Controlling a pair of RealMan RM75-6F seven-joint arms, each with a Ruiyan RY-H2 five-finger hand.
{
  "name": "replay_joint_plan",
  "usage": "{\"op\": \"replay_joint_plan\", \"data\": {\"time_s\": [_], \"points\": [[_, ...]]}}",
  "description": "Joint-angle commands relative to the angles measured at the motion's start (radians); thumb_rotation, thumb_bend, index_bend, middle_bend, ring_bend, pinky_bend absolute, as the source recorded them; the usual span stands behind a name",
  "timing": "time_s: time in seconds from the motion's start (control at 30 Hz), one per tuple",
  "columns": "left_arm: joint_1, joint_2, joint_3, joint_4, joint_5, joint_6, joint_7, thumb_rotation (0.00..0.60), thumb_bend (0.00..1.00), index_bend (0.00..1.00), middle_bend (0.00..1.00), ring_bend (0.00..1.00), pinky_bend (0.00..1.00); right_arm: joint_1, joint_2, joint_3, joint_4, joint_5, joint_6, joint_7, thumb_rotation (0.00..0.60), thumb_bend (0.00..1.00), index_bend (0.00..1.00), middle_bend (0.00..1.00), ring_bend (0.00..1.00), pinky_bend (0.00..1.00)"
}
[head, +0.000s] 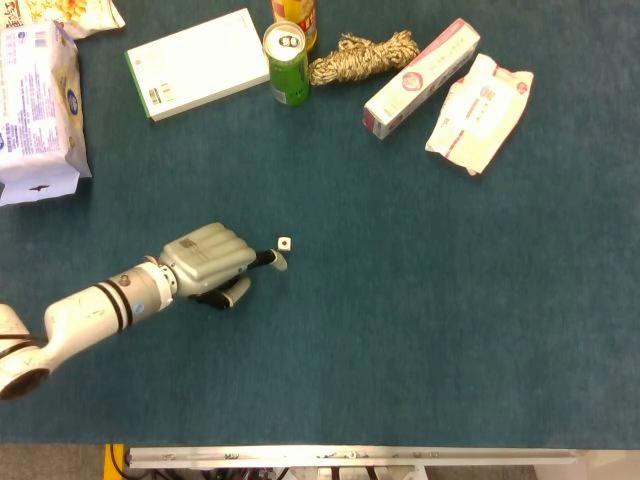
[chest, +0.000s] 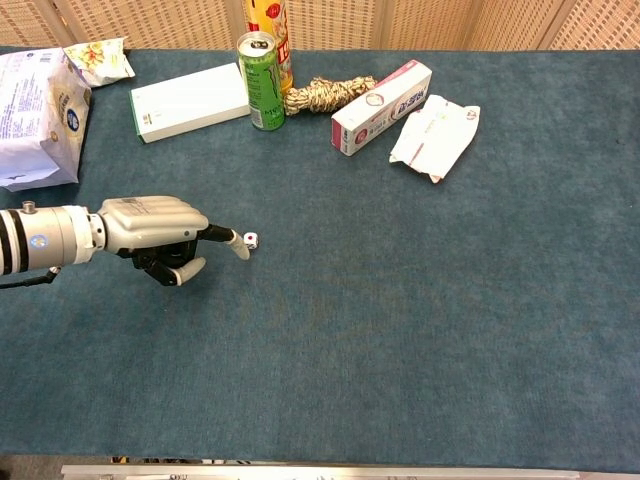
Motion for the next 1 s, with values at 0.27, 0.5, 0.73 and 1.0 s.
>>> {"op": "replay_joint_plan", "data": {"time_s": [0.27,0.5,0.73,1.0], "points": [[-0.027,-0.037,-0.002,0.042,-0.063,-0.011,-0.009,0.6,0.67,0.19,1.0,1.0,1.0,-0.006,0.001,-0.001,0.005,0.003,0.005,0.006,0.6,0.52,0.29,0.4,0.34,0.39],[-0.043,-0.057,0.008,0.064,-0.089,-0.027,-0.016,0.6,0.67,0.19,1.0,1.0,1.0,-0.007,0.001,0.001,0.009,0.006,0.006,0.009,0.6,0.52,0.29,0.4,0.34,0.39],[-0.048,-0.073,0.002,0.088,-0.118,-0.017,-0.022,0.6,0.67,0.18,1.0,1.0,1.0,-0.01,-0.001,0.001,0.018,0.014,0.004,0.015,0.6,0.52,0.29,0.4,0.34,0.39],[-0.054,-0.09,-0.02,0.113,-0.188,-0.031,0.013,0.6,0.67,0.15,1.0,1.0,1.0,-0.015,-0.006,0.001,0.033,0.022,0.005,0.027,0.6,0.52,0.28,0.4,0.34,0.39]]}}
